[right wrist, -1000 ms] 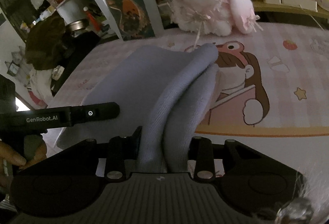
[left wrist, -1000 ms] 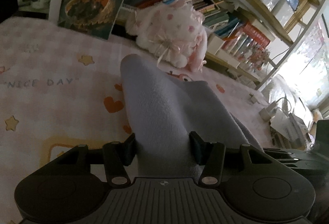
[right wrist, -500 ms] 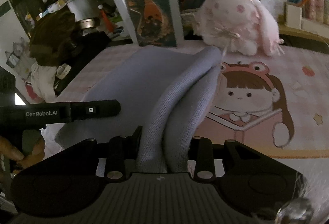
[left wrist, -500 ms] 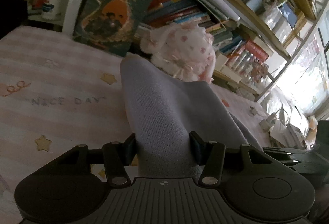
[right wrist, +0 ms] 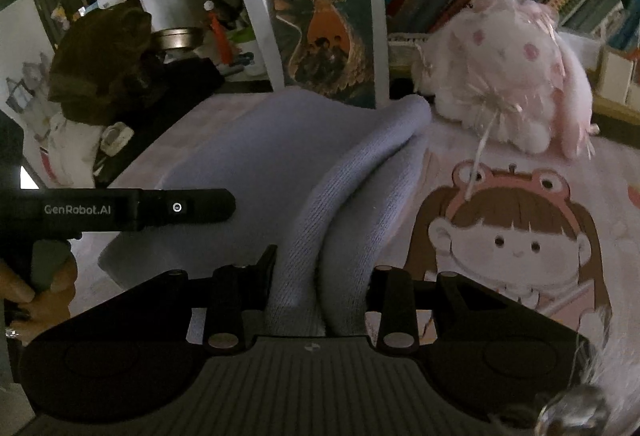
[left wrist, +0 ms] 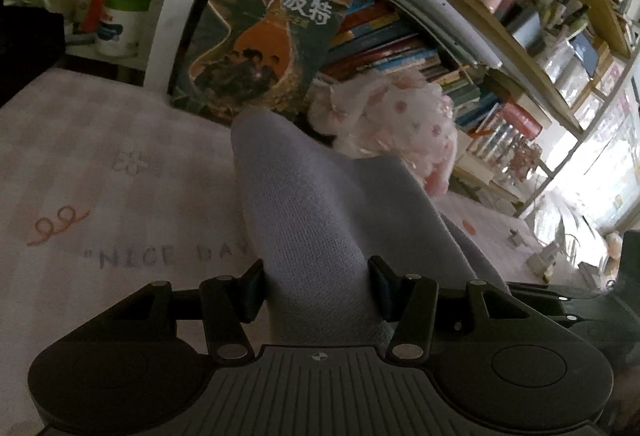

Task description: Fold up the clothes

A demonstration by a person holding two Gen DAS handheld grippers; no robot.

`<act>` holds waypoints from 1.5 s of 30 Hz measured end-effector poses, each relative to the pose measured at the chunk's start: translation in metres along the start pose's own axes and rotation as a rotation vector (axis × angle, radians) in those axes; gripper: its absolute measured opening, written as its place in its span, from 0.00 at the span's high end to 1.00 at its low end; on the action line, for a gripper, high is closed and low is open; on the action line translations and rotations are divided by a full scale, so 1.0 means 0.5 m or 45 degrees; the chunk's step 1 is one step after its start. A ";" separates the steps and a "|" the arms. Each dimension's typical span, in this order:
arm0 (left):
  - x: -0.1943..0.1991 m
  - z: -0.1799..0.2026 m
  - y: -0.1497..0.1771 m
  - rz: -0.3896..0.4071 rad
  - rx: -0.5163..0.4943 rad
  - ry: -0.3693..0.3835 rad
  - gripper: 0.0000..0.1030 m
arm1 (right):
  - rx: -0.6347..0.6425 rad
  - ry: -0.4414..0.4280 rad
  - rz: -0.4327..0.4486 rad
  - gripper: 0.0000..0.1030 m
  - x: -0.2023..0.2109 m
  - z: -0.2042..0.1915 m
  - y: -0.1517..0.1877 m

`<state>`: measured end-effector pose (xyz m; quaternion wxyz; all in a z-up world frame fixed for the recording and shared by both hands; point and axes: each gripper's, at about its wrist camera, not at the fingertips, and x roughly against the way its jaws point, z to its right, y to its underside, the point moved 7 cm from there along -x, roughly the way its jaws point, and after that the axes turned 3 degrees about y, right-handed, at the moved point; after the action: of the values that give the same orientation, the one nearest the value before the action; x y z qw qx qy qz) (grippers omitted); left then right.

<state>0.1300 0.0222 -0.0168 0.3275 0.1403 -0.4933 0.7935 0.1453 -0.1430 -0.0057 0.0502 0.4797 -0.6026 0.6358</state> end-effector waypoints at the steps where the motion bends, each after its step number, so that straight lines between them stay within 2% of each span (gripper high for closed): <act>1: -0.009 -0.005 -0.007 0.000 0.000 0.000 0.50 | 0.002 0.006 0.002 0.69 -0.009 0.003 -0.008; 19: -0.164 -0.061 -0.108 -0.039 -0.008 -0.017 0.51 | -0.019 0.096 0.018 0.69 -0.148 0.082 -0.107; 26: -0.192 -0.076 -0.099 -0.089 -0.013 -0.045 0.50 | -0.085 0.078 -0.001 0.65 -0.183 0.114 -0.103; 29: -0.193 -0.089 -0.091 -0.098 0.023 -0.055 0.45 | -0.183 0.052 -0.002 0.58 -0.186 0.138 -0.090; 31: -0.190 -0.089 -0.089 -0.091 0.019 -0.065 0.44 | -0.234 0.055 0.000 0.44 -0.186 0.151 -0.083; 32: -0.187 -0.087 -0.089 -0.086 0.009 -0.078 0.43 | -0.246 0.062 0.003 0.43 -0.184 0.154 -0.081; 36: -0.167 -0.075 -0.088 -0.049 -0.056 -0.143 0.36 | -0.271 0.112 0.013 0.25 -0.172 0.159 -0.079; 38: -0.153 -0.068 -0.087 -0.025 -0.085 -0.165 0.33 | -0.287 0.135 0.021 0.22 -0.161 0.163 -0.077; 40: -0.140 -0.062 -0.086 -0.012 -0.101 -0.176 0.30 | -0.318 0.146 0.033 0.14 -0.149 0.167 -0.074; 45: -0.114 -0.048 -0.070 0.021 -0.131 -0.247 0.19 | -0.318 0.213 0.064 0.11 -0.118 0.161 -0.064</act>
<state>0.1978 0.0320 -0.0353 0.2783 0.1955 -0.5638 0.7526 0.2416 -0.1696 -0.0373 0.1436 0.4001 -0.6823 0.5948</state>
